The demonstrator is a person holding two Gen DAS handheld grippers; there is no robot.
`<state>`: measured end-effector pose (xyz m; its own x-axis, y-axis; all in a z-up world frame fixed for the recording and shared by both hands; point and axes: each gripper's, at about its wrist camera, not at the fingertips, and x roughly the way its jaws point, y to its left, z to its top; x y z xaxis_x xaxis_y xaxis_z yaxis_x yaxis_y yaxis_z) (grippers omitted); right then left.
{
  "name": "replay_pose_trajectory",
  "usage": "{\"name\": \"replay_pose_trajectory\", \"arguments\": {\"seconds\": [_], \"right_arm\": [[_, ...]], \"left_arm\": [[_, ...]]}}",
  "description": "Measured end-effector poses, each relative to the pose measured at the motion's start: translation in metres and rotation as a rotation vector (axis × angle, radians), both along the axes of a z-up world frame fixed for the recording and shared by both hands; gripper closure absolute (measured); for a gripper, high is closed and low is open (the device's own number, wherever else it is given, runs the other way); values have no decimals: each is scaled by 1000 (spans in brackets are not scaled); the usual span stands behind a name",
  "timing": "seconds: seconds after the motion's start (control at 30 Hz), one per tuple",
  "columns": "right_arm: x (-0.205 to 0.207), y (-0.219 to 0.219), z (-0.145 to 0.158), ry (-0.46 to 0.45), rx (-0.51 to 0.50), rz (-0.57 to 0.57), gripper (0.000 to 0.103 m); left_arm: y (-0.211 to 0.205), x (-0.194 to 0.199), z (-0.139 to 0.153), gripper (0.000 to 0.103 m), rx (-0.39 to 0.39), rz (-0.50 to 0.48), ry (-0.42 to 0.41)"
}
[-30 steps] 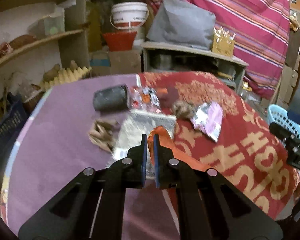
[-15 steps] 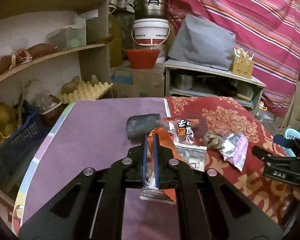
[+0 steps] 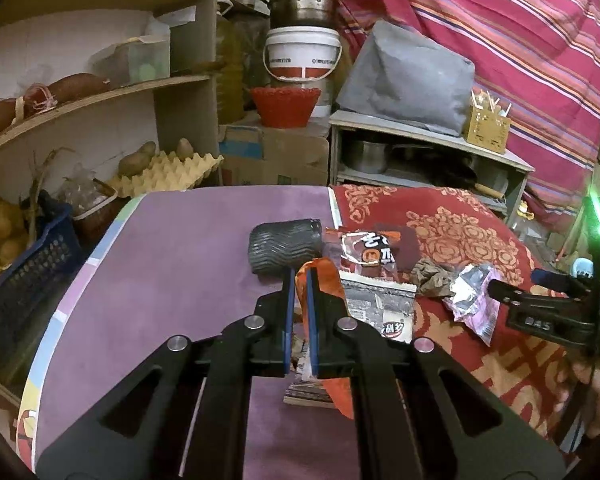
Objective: Collect trash
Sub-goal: 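Grasp the pink-silver foil wrapper with the right tool while the left tool holds the mesh bag, then carry mesh bag and foil wrapper over the basket and open both tools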
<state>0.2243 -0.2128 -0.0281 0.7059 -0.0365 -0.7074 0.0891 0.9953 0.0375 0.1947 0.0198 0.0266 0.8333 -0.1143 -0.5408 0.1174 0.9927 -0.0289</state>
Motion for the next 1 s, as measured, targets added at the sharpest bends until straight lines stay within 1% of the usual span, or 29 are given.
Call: {"name": "replay_pose_trajectory", "arguments": {"seconds": [0.03, 0.07, 0.1, 0.17, 0.23, 0.27, 0.3, 0.43, 0.67, 0.83, 1.0], "right_arm": [[3, 1, -3, 16, 12, 10, 45], [8, 4, -9, 37, 31, 27, 54], [10, 5, -12, 44, 40, 36, 58], [12, 10, -16, 43, 45, 59, 74], [12, 13, -15, 30, 33, 71, 80], [10, 15, -12, 18, 22, 80, 87], [8, 15, -9, 10, 12, 89, 91], [-7, 14, 6, -39, -50, 108, 95], [-52, -10, 44, -139, -141, 94, 95], [-89, -37, 62, -185, -148, 60, 95], [-128, -77, 79, -229, -158, -2, 95]], "left_arm": [[-1, 0, -1, 99, 3, -2, 2], [-2, -1, -1, 99, 6, -4, 1], [-3, -1, -1, 99, 8, -5, 0], [-3, -2, 0, 99, 8, -5, 0], [-3, -2, -1, 99, 6, -4, 2], [-3, -2, 0, 99, 3, -3, 3], [-3, -2, 0, 99, 0, -4, 3], [-9, -8, 5, 99, -10, -14, -7], [-27, -27, 22, 99, -12, -49, -52], [-50, -45, 38, 99, -14, -96, -96], [-81, -61, 52, 99, -7, -151, -130]]}}
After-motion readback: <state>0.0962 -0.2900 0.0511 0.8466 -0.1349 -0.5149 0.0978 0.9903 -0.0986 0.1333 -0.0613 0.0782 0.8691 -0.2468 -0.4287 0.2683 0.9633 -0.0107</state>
